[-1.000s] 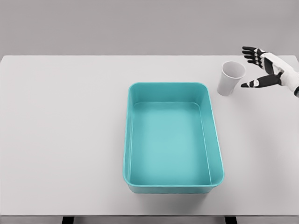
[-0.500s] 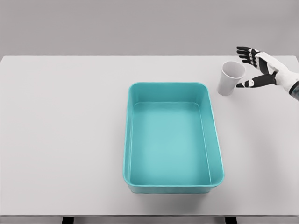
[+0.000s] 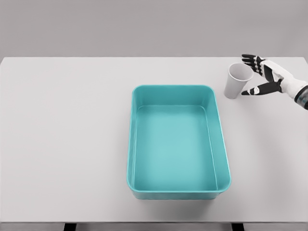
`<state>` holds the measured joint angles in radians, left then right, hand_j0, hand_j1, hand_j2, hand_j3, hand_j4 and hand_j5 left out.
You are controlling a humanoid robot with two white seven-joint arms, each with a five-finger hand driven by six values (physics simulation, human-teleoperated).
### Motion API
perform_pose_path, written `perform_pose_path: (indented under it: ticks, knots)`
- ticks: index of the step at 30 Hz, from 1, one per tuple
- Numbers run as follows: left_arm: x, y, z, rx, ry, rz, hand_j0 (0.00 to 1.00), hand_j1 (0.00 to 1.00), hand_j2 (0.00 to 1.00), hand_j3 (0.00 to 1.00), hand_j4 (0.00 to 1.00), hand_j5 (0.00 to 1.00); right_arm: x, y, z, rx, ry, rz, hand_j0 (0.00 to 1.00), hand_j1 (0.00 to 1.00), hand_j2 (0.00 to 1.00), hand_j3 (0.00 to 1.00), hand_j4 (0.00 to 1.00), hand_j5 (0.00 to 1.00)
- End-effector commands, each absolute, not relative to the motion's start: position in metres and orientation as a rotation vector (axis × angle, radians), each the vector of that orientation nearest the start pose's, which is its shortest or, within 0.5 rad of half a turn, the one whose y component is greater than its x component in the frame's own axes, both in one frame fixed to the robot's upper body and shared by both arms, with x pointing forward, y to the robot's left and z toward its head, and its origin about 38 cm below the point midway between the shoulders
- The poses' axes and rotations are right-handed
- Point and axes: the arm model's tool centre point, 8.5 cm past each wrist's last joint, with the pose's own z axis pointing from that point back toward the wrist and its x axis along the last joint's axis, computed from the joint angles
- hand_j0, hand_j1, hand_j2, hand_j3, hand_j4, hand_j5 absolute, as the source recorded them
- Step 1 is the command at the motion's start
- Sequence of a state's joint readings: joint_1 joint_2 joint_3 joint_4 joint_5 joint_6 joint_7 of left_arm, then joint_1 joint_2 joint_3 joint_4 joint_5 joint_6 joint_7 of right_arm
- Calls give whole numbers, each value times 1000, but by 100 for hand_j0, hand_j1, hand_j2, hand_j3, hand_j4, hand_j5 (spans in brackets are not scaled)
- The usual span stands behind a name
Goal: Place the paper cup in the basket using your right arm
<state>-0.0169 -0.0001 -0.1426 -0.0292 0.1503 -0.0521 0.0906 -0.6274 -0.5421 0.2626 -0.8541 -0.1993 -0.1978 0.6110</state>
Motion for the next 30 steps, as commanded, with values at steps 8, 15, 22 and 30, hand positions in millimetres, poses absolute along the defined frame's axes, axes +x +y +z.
perform_pose_path:
  ticks: [8,15,22,30]
  knots:
    - [26,278,-261,174,-98,8,100,100,100,100,100,100,498,-398,145,19,-1420,748,100,100,100,100,100,100]
    - [26,278,-261,174,-98,8,100,100,100,100,100,100,498,-396,145,24,-1425,750,100,100,100,100,100,100]
    - [26,278,-261,174,-98,8,100,100,100,100,100,100,499,-393,149,26,-1433,758,100,100,100,100,100,100]
    - [26,278,-261,174,-98,8,100,100,100,100,100,100,499,-385,149,36,-1427,782,100,100,100,100,100,100]
